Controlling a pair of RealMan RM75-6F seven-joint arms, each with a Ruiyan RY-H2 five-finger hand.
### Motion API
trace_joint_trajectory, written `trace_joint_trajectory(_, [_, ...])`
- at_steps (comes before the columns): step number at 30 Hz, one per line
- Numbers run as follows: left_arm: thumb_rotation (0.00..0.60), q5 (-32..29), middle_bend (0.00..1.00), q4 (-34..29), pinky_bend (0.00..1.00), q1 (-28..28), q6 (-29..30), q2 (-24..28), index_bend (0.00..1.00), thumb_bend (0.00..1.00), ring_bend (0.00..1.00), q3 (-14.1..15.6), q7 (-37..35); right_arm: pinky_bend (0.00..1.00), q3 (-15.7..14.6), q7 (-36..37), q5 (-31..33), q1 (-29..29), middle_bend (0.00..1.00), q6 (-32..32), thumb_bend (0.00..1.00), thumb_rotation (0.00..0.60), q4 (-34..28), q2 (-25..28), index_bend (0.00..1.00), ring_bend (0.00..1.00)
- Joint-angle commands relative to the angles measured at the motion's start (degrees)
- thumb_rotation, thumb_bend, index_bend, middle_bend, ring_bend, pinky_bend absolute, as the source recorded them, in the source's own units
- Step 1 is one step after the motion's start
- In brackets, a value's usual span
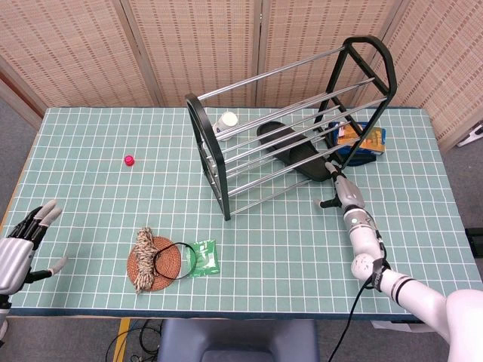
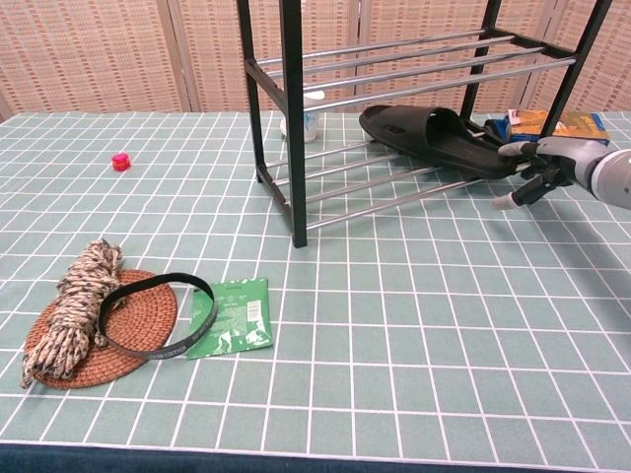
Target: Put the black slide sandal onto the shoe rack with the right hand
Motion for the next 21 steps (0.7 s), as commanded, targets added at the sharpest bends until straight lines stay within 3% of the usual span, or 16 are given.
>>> trace_joint_trajectory(1, [0.6, 0.1, 0.02, 0.2, 0.17, 0.3, 0.7, 0.1, 0.0, 0.26, 0.0, 0.0, -0.3, 0.22, -0.2, 0.4, -0.3, 0.1, 0.0, -0.2, 0.23, 0.6, -0.1, -0.4, 0.0, 0.04])
trace_joint_trajectory(14, [0.6, 0.5, 0.02, 0.2, 0.17, 1.3, 3.0, 0.0, 0.0, 0.26, 0.0, -0.1, -0.2, 0.22, -1.2, 1.4, -2.2, 0.6, 0.0, -0.2, 0.23, 0.6, 0.0, -2.2, 0.0, 0.04])
trace_joint_trajectory(21, [0.6, 0.4, 0.02, 0.5, 0.17, 1.4, 3.4, -0.2, 0.0, 0.26, 0.0, -0.3, -0.3, 0.22, -2.9, -1.7, -3.3, -1.8, 0.0, 6.0, 0.23, 0.6, -8.2, 1.7, 0.0, 0.04])
